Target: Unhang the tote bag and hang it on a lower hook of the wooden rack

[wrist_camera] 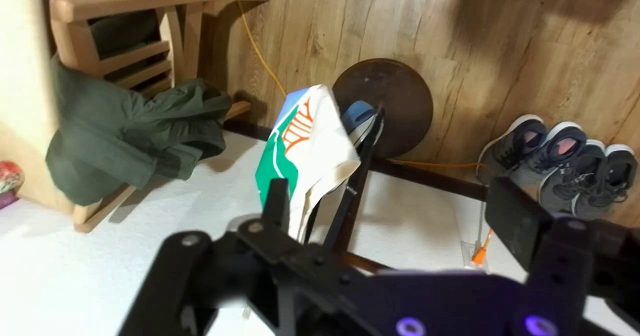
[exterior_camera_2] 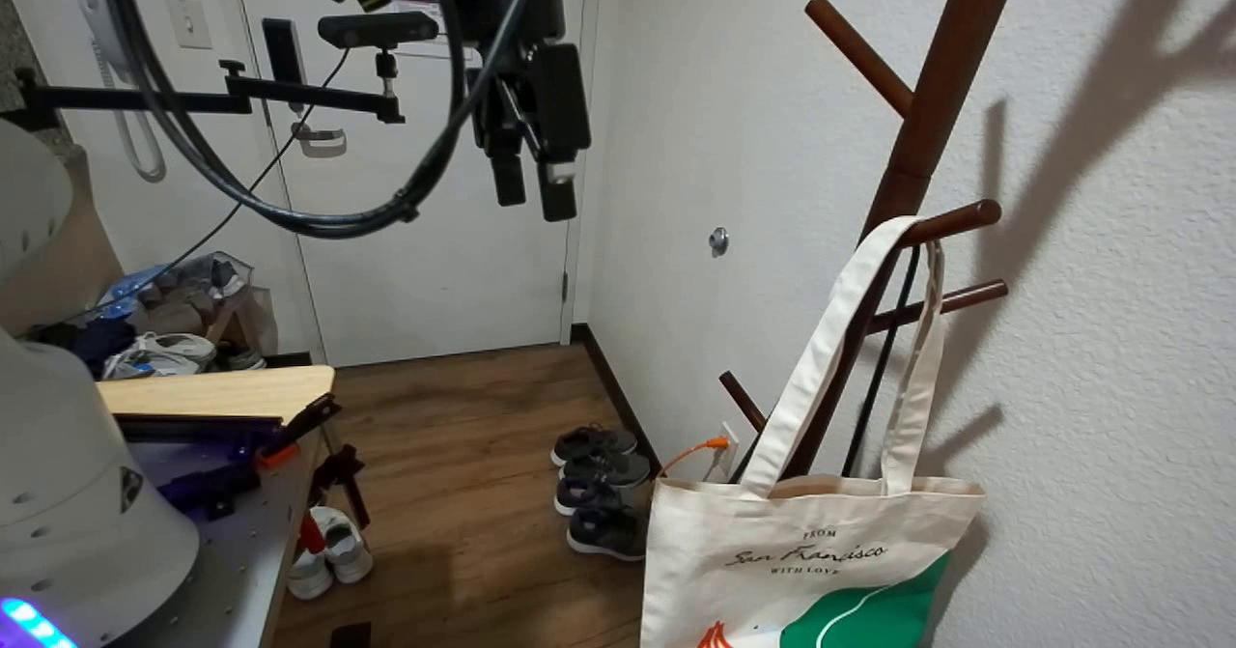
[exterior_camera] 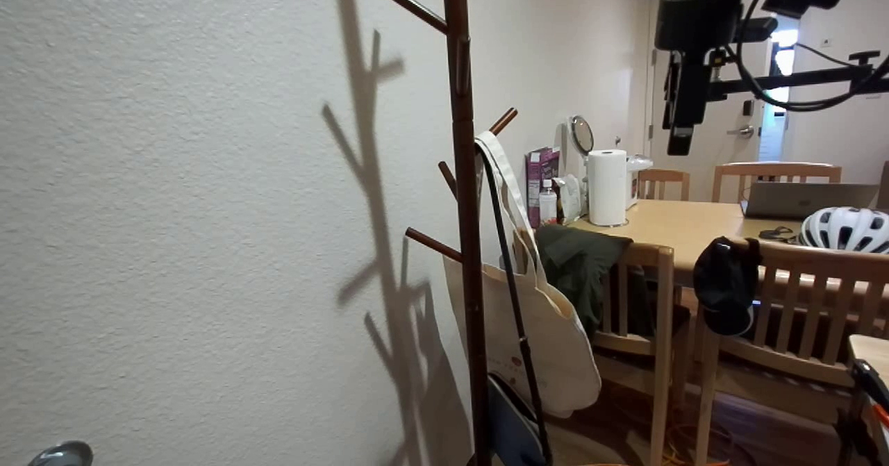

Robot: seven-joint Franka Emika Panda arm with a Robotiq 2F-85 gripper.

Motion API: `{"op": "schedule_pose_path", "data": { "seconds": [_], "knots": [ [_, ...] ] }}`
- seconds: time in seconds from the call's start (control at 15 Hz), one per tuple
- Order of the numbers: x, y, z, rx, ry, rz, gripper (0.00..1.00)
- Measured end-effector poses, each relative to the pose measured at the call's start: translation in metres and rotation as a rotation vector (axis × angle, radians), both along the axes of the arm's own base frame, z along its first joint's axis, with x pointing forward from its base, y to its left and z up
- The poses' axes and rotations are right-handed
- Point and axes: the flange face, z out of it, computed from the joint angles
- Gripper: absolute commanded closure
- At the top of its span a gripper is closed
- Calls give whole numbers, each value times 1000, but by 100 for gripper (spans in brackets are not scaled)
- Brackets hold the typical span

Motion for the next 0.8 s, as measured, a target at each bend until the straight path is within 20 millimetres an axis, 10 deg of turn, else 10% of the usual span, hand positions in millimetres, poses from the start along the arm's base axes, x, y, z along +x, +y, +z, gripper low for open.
{"op": "schedule_pose_path", "data": {
  "seconds": [0.47, 0.8],
  "knots": [
    [56, -66, 5, -27, -133, 206, 0],
    [101, -67, -14, 26, -170, 300, 0]
  ]
}}
